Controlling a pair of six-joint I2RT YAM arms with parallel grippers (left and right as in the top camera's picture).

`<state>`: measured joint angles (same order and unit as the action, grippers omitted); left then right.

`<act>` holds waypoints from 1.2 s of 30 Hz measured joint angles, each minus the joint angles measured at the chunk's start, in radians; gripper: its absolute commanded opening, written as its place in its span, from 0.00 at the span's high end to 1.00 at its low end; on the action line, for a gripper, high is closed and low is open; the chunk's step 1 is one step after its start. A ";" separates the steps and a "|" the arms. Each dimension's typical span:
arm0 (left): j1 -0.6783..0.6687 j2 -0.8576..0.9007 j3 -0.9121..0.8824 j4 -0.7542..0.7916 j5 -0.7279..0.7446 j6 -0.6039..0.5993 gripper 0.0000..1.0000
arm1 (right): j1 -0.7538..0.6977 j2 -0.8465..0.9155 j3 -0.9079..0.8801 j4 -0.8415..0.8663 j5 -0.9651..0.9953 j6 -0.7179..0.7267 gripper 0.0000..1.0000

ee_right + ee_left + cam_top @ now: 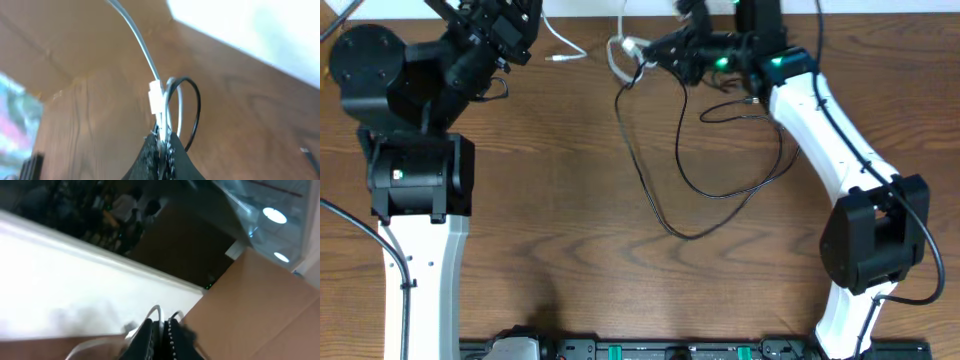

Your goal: Untangle cables

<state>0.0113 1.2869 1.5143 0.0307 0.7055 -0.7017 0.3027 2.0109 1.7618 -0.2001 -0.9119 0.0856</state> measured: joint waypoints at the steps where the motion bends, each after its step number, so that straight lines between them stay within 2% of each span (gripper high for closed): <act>1: 0.000 0.001 0.000 -0.022 0.000 0.008 0.92 | -0.015 0.000 0.000 0.024 0.000 0.038 0.99; 7: 0.000 0.002 0.001 -0.289 -0.007 0.099 0.92 | -0.075 -0.024 0.000 0.023 0.003 0.164 0.99; 20: 0.000 0.058 0.002 -0.910 -0.041 0.444 0.92 | -0.077 -0.093 0.000 -0.014 -0.001 0.201 0.99; 24: 0.000 0.111 0.002 -1.072 -0.172 0.502 0.92 | -0.078 -0.095 0.000 -0.027 0.000 0.203 0.99; 29: 0.000 0.187 0.002 -1.174 -0.426 0.483 0.92 | -0.089 -0.095 0.000 -0.071 0.000 0.204 0.99; 31: 0.000 0.218 0.002 -1.186 -0.497 0.471 0.81 | -0.095 -0.095 0.000 -0.092 0.001 0.203 0.99; 32: 0.001 0.235 0.002 -1.188 -0.522 0.466 0.63 | -0.097 -0.095 0.000 -0.105 0.002 0.203 0.99; 33: 0.001 0.252 0.002 -1.191 -0.540 0.458 0.57 | -0.099 -0.095 0.000 -0.119 0.002 0.200 0.99; 35: 0.001 0.295 0.002 -1.202 -0.574 0.457 0.37 | -0.100 -0.095 0.000 -0.137 0.003 0.196 0.99; 36: 0.001 0.313 0.002 -1.207 -0.583 0.452 0.35 | -0.100 -0.095 0.000 -0.142 0.002 0.195 0.99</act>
<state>0.0120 1.5997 1.5162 -1.1767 0.1223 -0.2493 0.2031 1.9156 1.7615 -0.3424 -0.9096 0.2806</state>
